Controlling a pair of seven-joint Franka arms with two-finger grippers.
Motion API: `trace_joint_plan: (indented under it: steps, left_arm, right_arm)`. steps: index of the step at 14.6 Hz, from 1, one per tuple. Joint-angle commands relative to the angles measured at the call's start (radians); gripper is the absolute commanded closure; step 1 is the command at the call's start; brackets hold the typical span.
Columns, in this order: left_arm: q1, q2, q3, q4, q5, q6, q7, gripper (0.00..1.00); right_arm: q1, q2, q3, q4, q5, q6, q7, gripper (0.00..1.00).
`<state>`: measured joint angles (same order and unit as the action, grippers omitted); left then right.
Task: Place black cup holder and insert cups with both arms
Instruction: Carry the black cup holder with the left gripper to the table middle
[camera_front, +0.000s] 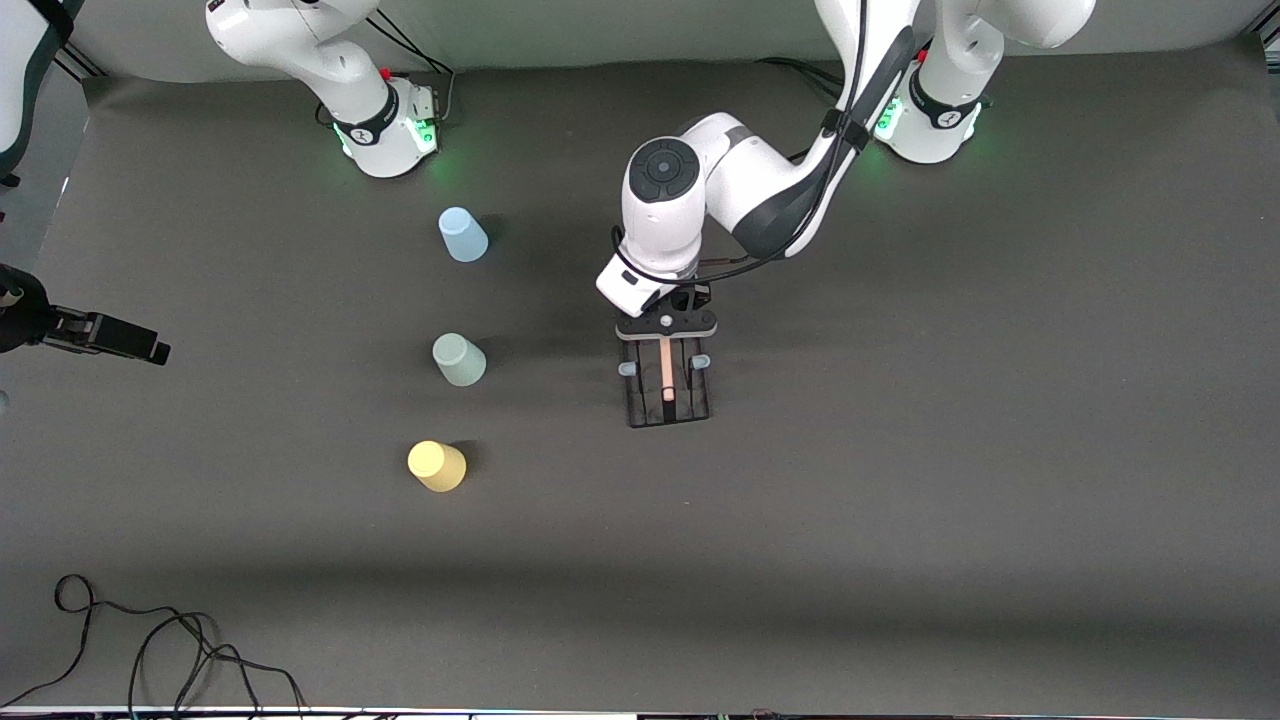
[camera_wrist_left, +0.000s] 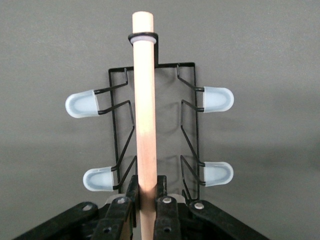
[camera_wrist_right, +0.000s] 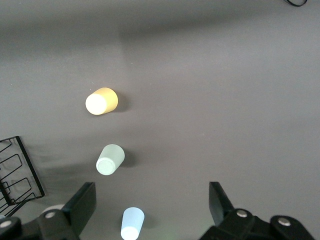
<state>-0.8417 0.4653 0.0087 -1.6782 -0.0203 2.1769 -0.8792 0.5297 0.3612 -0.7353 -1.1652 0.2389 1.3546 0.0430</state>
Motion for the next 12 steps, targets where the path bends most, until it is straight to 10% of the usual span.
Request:
trace_joint_plan:
  steps: [1, 2, 3, 4, 12]
  left_arm:
    - [-0.019, -0.001, 0.017, 0.003, 0.017, 0.007, -0.023, 1.00]
    - [-0.020, -0.001, 0.017, 0.003, 0.019, 0.007, -0.023, 0.73]
    - [-0.020, -0.001, 0.019, 0.003, 0.025, 0.007, -0.021, 0.18]
    - [-0.020, -0.001, 0.019, 0.005, 0.049, 0.006, -0.021, 0.00]
    - [0.042, -0.111, 0.028, 0.041, 0.072, -0.071, 0.002, 0.00]
  right_arm:
    - [0.007, -0.007, 0.000, -0.004, -0.006, -0.008, -0.009, 0.00]
    - [0.007, -0.007, 0.002, -0.004, -0.004, -0.008, -0.009, 0.00]
    - [0.007, -0.007, 0.002, -0.004, -0.003, -0.008, -0.009, 0.00]
    - [0.007, -0.007, 0.002, -0.004, -0.003, -0.008, -0.014, 0.00]
    - [0.039, 0.010, 0.014, 0.001, 0.002, 0.008, 0.032, 0.00]
